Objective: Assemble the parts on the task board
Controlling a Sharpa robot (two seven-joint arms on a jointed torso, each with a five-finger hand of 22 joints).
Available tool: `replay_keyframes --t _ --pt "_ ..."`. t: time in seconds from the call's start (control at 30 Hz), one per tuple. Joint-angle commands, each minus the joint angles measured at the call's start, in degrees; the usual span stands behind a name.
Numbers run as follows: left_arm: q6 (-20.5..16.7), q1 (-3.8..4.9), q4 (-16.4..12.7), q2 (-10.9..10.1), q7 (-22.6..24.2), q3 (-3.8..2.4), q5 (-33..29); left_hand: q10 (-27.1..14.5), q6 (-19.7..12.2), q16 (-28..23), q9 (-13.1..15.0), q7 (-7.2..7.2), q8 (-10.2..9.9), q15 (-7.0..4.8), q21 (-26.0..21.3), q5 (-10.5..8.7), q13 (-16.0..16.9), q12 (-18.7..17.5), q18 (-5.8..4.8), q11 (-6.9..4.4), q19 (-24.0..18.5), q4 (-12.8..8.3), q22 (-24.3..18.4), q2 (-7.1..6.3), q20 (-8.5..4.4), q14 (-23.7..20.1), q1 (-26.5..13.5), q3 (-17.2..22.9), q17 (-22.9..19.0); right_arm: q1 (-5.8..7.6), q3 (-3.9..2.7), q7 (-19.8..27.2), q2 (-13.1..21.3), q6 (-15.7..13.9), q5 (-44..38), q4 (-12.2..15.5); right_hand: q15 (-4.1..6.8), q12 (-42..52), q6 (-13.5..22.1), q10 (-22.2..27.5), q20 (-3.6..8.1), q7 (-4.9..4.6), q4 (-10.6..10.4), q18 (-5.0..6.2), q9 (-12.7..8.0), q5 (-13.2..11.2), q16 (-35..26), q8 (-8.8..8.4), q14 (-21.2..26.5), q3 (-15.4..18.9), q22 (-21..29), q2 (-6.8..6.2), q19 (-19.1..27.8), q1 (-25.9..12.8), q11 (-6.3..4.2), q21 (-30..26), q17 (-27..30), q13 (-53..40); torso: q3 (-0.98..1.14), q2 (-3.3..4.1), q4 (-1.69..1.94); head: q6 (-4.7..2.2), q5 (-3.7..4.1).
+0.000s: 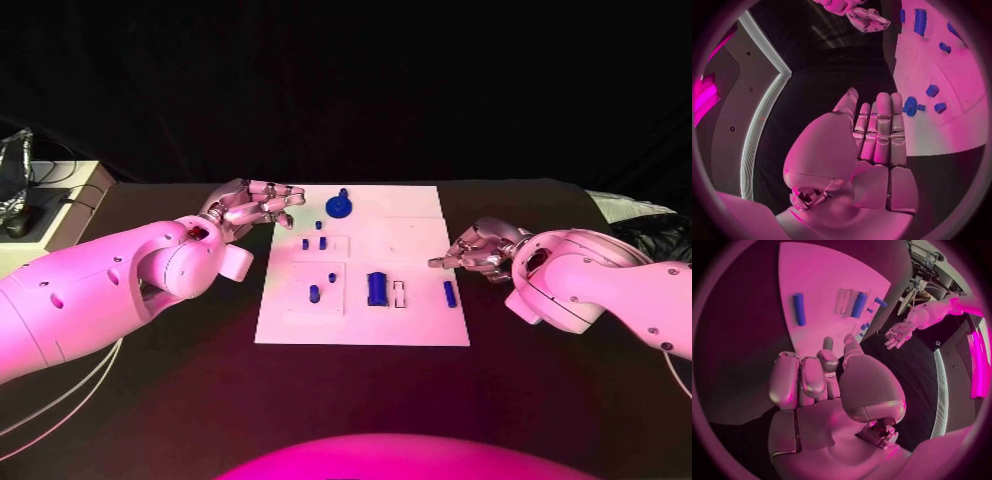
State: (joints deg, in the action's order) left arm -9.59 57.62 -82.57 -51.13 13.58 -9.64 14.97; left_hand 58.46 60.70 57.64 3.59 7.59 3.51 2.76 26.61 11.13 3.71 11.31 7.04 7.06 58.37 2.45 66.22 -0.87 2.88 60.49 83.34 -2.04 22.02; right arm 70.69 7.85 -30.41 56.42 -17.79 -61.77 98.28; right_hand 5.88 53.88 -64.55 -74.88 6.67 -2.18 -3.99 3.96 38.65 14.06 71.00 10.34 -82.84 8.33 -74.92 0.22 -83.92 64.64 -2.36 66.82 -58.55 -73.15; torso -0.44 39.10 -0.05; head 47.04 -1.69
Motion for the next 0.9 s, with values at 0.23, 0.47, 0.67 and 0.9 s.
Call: replay_keyframes --t 0.23,0.47,0.67,0.9 --pt "0.73 -0.03 -0.64 -0.34 1.15 -0.04 0.07 -0.28 -0.84 0.34 0.07 -0.04 0.20 -0.02 -0.44 -0.08 -0.03 0.29 0.08 -0.19 -0.06 0.29 0.07 0.05 0.24 -0.34 -0.41 -0.26 -0.10 -0.07 0.32 -4.63 2.02 12.47 -7.96 0.24 -0.83 -0.85 -2.79 -0.18 -0.90 -0.72 0.67 -0.27 -8.13 1.37 -0.11 -5.44 -0.02 -1.84 -9.29 -0.80 -2.73 0.64 0.74 0.51 -0.53 0.56 -0.01 -0.02 -0.03 -0.06 0.83" --pt "0.83 -0.04 -0.70 -0.29 1.20 -0.05 0.07 -0.16 -1.00 0.35 0.07 -0.04 0.21 -0.04 -0.47 -0.10 -0.03 0.36 0.07 -0.22 -0.03 0.32 0.09 0.06 0.23 -0.33 -0.41 -0.32 -0.11 -0.83 0.50 -6.74 0.87 10.35 -9.18 -0.05 -0.62 -0.56 -3.07 -0.53 -0.69 -0.35 0.43 -0.33 -7.48 3.72 -0.14 -4.66 -0.06 -1.66 -9.33 -0.71 -2.81 0.32 0.45 0.70 -0.63 0.43 -0.05 0.01 0.18 0.07 0.87" --pt "0.91 -0.04 -0.68 -0.27 1.12 -0.05 0.07 -0.16 -1.00 0.35 0.07 -0.04 0.21 -0.04 -0.47 -0.10 -0.03 0.36 0.07 -0.22 -0.03 0.32 0.09 0.06 0.23 -0.33 -0.41 -0.32 -0.11 -1.35 0.55 -7.28 -0.48 9.59 -9.12 -0.48 -0.52 -0.30 -2.83 -0.70 -0.57 -0.15 -0.74 -0.40 -6.18 3.87 -0.12 -3.70 -0.11 -1.74 -9.35 -1.01 -2.85 -0.06 0.35 0.80 -0.79 0.19 -0.11 0.04 0.19 0.19 0.73" --pt "0.96 -0.04 -0.72 -0.32 1.02 -0.05 0.07 -0.16 -1.00 0.35 0.07 -0.04 0.21 -0.04 -0.47 -0.10 -0.03 0.36 0.07 -0.22 -0.03 0.32 0.09 0.06 0.23 -0.33 -0.41 -0.32 -0.11 -2.00 0.59 -7.63 -1.44 10.22 -8.97 -1.30 -0.47 -0.40 -2.77 -0.70 -0.53 -0.02 -1.47 -0.42 -5.48 4.36 -0.15 -3.24 -0.13 -1.91 -9.34 -1.25 -2.84 -0.12 0.28 0.77 -0.84 0.16 -0.09 0.01 0.13 0.54 0.58"
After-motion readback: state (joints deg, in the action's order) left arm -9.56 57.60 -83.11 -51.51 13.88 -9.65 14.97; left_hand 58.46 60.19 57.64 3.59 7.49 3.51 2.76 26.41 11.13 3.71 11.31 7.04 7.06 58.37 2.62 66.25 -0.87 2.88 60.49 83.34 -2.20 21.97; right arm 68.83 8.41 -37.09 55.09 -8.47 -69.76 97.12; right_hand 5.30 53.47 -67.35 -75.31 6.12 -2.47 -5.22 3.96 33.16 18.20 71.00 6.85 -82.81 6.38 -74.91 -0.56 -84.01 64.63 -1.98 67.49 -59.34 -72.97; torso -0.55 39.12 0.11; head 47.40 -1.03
